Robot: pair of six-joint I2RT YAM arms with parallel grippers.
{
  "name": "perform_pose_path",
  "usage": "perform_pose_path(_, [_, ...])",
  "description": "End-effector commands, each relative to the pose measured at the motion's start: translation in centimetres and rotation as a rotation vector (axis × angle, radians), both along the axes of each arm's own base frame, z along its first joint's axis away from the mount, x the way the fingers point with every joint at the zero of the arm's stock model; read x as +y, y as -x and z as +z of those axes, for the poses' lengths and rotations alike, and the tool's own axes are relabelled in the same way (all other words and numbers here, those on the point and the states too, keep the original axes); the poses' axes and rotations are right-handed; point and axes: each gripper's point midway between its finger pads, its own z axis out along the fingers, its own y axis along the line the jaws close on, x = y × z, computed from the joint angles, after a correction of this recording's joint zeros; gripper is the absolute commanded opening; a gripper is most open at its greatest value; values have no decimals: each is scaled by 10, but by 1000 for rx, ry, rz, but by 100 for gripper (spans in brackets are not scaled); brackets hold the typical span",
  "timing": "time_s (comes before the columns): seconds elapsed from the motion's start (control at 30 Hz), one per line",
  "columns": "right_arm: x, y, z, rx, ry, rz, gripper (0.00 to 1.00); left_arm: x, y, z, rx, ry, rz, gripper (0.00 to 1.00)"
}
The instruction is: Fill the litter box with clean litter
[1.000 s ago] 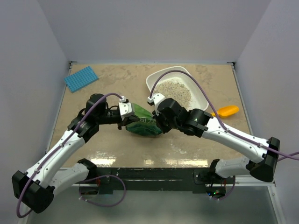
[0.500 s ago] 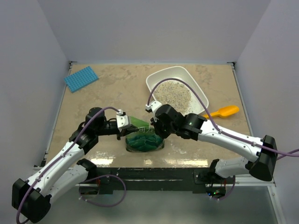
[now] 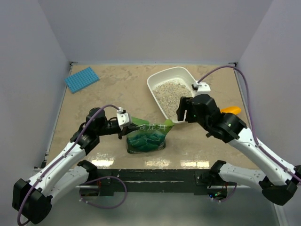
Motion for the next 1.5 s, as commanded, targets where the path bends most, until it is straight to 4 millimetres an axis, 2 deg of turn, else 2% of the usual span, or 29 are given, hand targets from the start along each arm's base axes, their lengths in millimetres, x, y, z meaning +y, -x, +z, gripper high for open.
perform_pose_path(0.0, [-52,-12,-2,-2,-48,-302,72,2,-21,22,-95,53,84,0])
perform_pose_path(0.03, [-60,-14,-5,5,-62,-351,72,3,-22,23,-104,53,99,0])
perform_pose_path(0.07, [-77,-19,-8,3,-59,-424,72,3,-22,26,-111,64,102,0])
perform_pose_path(0.13, [-96,-22,-25,31,-48,-495,72,3,-21,27,-119,70,107,0])
perform_pose_path(0.17, [-115,-31,-28,33,-67,-574,71,3,-20,29,-128,74,105,0])
perform_pose_path(0.23, [-128,-32,-51,97,-87,-610,70,2,-18,31,-136,75,111,0])
perform_pose_path(0.27, [-146,-39,-59,107,-101,-679,69,2,-17,32,-141,76,110,0])
perform_pose_path(0.3, [-150,-37,-77,159,-110,-684,69,2,-16,34,-146,79,107,0])
perform_pose_path(0.33, [-157,-38,-86,181,-108,-705,68,0,-13,35,-151,80,99,0])
perform_pose_path(0.37, [-173,-39,-95,203,-111,-764,67,0,-12,37,-154,82,99,0])
perform_pose_path(0.4, [-179,-37,-110,245,-94,-791,67,0,-11,36,-155,81,100,0])
perform_pose_path(0.47, [-189,-37,-121,276,-89,-840,66,-2,-9,38,-156,82,102,0])
perform_pose_path(0.63, [-201,-31,-143,319,-33,-918,66,-6,-6,38,-141,79,101,0])
perform_pose_path(0.87, [-206,-24,-166,395,9,-987,66,-8,-5,38,-136,78,98,0])
perform_pose_path(1.17, [-206,-32,-193,446,17,-1044,64,-9,0,39,-147,77,90,0])
perform_pose_path(1.47, [-211,-37,-210,474,54,-1084,62,-11,1,37,-141,72,84,0])
